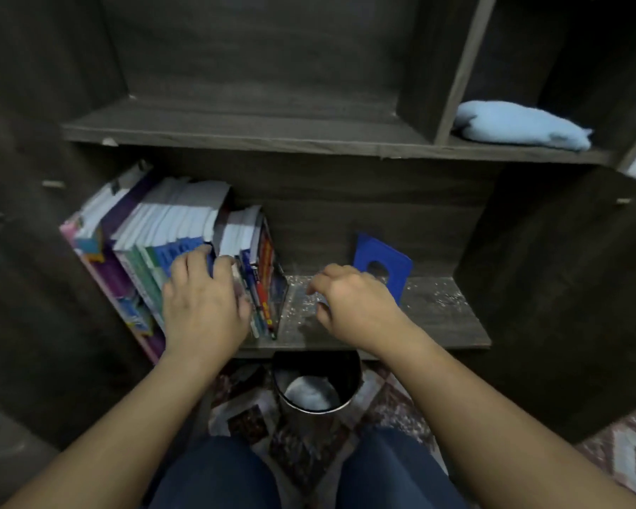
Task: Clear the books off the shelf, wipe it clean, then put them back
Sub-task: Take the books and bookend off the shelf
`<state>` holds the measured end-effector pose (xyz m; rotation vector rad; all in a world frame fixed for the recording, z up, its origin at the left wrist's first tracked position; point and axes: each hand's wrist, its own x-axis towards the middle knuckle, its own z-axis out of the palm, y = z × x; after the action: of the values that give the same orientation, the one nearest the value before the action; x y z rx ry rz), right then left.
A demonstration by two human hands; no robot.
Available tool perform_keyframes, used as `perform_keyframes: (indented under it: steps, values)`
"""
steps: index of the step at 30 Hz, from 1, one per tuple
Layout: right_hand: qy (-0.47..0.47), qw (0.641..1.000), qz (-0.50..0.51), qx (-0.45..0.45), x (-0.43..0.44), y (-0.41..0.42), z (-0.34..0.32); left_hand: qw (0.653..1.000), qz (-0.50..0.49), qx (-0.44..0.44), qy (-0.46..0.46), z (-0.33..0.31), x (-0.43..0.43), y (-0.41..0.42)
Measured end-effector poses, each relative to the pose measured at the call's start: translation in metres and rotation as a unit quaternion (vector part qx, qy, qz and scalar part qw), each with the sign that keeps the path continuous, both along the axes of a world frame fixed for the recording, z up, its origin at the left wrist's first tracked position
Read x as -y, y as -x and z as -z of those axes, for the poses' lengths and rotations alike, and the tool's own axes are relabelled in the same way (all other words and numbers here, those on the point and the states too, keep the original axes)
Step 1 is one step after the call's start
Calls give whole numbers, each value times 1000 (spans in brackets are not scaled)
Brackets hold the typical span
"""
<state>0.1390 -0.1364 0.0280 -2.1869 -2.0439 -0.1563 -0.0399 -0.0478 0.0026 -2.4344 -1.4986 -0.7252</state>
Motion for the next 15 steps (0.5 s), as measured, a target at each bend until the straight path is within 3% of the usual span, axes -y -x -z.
perform_keyframes:
  steps: [8,15]
  values:
    - [0,998,-59,-33,-72,19,9,999,-18,-25,42,-2,-28,8]
    - [50,996,-75,-2,-108,13,29,998,-29,-51,-1,8,-39,11]
